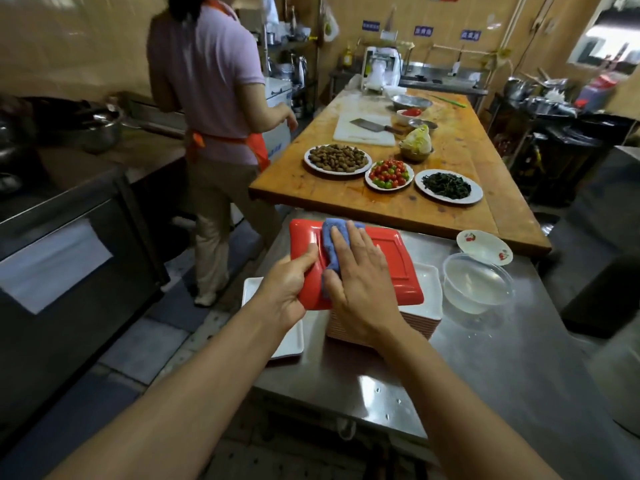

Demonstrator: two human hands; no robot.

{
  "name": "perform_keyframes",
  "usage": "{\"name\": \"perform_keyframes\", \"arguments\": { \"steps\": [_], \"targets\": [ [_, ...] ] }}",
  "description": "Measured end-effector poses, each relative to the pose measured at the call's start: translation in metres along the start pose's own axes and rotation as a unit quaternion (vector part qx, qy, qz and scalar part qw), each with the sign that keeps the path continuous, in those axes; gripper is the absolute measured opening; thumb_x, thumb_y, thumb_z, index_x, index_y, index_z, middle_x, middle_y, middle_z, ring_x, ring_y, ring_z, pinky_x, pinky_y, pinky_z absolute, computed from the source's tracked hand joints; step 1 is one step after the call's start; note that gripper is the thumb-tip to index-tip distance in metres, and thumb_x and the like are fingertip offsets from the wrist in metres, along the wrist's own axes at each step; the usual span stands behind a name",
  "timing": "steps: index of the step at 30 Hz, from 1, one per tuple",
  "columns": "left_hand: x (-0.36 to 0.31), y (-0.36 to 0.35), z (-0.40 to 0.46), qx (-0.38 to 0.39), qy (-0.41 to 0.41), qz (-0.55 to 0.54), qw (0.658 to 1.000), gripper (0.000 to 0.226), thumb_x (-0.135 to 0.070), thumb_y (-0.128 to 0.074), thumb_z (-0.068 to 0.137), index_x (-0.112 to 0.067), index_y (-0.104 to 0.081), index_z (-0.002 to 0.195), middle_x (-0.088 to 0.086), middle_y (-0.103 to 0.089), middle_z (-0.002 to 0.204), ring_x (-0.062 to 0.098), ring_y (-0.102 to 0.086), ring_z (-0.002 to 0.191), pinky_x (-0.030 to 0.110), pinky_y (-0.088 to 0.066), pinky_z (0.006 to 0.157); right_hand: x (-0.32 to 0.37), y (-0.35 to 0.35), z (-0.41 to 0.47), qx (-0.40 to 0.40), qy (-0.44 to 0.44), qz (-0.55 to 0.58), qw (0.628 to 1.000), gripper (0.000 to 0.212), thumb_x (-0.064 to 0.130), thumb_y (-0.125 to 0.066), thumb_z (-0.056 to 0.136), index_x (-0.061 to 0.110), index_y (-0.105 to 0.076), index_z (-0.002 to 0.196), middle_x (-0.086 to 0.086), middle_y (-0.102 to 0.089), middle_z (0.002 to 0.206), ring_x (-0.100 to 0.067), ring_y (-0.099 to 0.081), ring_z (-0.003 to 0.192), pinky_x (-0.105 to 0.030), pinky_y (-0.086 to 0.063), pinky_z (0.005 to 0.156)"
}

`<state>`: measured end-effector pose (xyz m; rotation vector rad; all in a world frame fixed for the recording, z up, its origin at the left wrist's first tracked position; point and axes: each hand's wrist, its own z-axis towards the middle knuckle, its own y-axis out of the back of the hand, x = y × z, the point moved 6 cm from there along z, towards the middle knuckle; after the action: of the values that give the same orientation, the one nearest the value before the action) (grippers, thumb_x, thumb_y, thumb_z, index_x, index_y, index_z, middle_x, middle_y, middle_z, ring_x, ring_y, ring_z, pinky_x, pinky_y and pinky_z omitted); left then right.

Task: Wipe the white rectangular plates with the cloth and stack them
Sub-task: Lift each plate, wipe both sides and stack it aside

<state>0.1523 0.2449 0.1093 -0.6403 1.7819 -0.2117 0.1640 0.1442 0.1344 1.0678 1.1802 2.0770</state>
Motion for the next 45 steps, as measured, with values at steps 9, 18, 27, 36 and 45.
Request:
{"name": "perform_keyframes", "arguments": {
  "steps": [9, 18, 27, 36, 45],
  "targets": [
    [-0.015, 0.049, 0.0, -0.067, 0.021, -0.037, 0.997, 0.011, -0.023, -0.053, 0.094, -0.014, -0.06, 0.094, 0.011, -0.068, 0.087, 0.027, -0.065, 0.079, 0.044, -0.05, 0.063, -0.054, -0.002, -0.017, -0.066, -0.077, 0.16, 0.982, 0.054, 0.016, -0.041, 0.099, 0.01, -0.019, 0.148, -0.008, -0.021, 0.154, -0.015, -0.02, 0.14, -0.018, -0.01, 0.112],
    [-0.019, 0.094, -0.004, -0.102, 0.05, -0.061, 0.992, 0.021, -0.025, -0.055, 0.093, -0.011, -0.059, 0.109, 0.014, -0.067, 0.1, 0.03, -0.064, 0.087, 0.048, -0.049, 0.07, -0.062, -0.027, -0.028, -0.081, -0.154, 0.256, 0.951, 0.018, 0.014, -0.036, 0.099, 0.03, -0.044, 0.102, 0.004, -0.057, 0.092, -0.003, -0.055, 0.082, -0.008, -0.038, 0.065],
    [-0.043, 0.125, 0.002, -0.143, -0.187, 0.271, 0.933, 0.011, -0.012, -0.06, 0.091, -0.016, -0.065, 0.1, 0.006, -0.071, 0.091, 0.019, -0.067, 0.083, 0.032, -0.054, 0.074, -0.045, -0.038, -0.004, -0.026, -0.154, 0.268, 0.951, 0.021, 0.012, -0.042, 0.096, 0.031, -0.05, 0.096, 0.016, -0.059, 0.078, 0.011, -0.054, 0.075, -0.004, -0.038, 0.063],
    [0.017, 0.114, 0.029, -0.042, -0.255, 0.717, 0.647, 0.017, -0.023, -0.053, 0.094, -0.018, -0.066, 0.102, 0.002, -0.063, 0.098, 0.023, -0.059, 0.091, 0.033, -0.048, 0.071, -0.034, -0.058, -0.002, 0.013, -0.148, 0.27, 0.951, 0.024, 0.013, -0.043, 0.097, 0.034, -0.047, 0.106, 0.021, -0.057, 0.081, 0.015, -0.053, 0.077, -0.006, -0.038, 0.064],
    [0.083, 0.12, 0.037, 0.042, -0.204, 0.841, 0.5, 0.018, -0.016, -0.048, 0.094, -0.011, -0.059, 0.107, 0.007, -0.055, 0.108, 0.024, -0.049, 0.102, 0.031, -0.032, 0.059, -0.052, -0.06, -0.015, -0.015, -0.194, 0.287, 0.938, 0.029, 0.013, -0.047, 0.095, 0.023, -0.053, 0.122, 0.01, -0.06, 0.096, -0.01, -0.056, 0.09, -0.026, -0.041, 0.079]
  ]
}}
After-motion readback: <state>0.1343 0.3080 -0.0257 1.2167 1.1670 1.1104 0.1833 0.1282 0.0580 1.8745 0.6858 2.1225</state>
